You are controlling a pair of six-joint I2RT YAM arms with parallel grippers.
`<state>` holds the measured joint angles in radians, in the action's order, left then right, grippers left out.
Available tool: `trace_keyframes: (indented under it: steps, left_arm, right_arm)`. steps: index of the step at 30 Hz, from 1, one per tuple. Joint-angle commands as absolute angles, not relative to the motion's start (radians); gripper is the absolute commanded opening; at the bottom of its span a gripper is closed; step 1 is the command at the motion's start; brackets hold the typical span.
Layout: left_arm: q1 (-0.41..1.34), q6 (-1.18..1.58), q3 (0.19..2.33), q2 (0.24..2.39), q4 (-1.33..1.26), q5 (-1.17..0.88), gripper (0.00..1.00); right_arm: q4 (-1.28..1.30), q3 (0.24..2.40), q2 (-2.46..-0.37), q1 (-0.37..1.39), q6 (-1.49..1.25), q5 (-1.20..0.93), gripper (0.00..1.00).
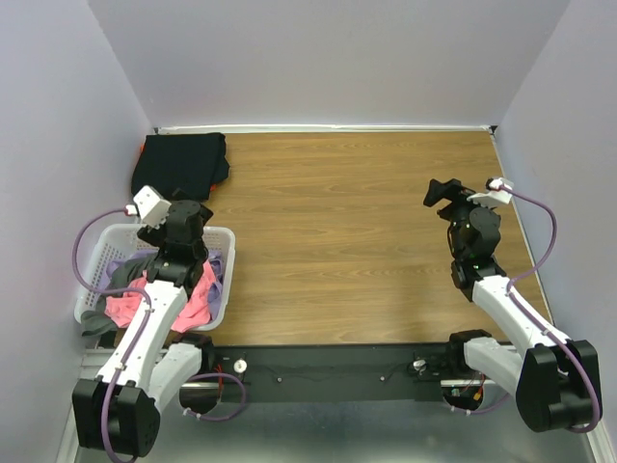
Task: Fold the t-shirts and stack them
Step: Grab the tshirt from the pile
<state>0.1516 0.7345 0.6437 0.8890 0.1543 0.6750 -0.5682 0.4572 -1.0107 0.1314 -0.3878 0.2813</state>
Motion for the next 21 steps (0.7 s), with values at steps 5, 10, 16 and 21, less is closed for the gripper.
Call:
trace_keyframes:
  steps: [5, 10, 16, 21]
  left_arm:
    - [0.158, 0.985, 0.643, 0.850, 0.442, 0.747, 0.96]
    - [0.160, 1.003, 0.660, 0.908, 0.560, 0.723, 0.96]
    - [0.169, 1.008, 0.684, 0.936, 0.627, 0.692, 0.96]
    - [0.201, 1.003, 0.718, 1.002, 0.664, 0.631, 0.94]
  right_arm:
    - [-0.534, 0.482, -0.996, 0.136, -0.393, 0.336, 1.00]
    - [-0.532, 0.463, -0.951, 0.144, -0.379, 0.382, 1.00]
    - [-0.529, 0.451, -0.928, 0.143, -0.385, 0.405, 1.00]
    - [-0.529, 0.454, -0.937, 0.143, -0.382, 0.414, 1.00]
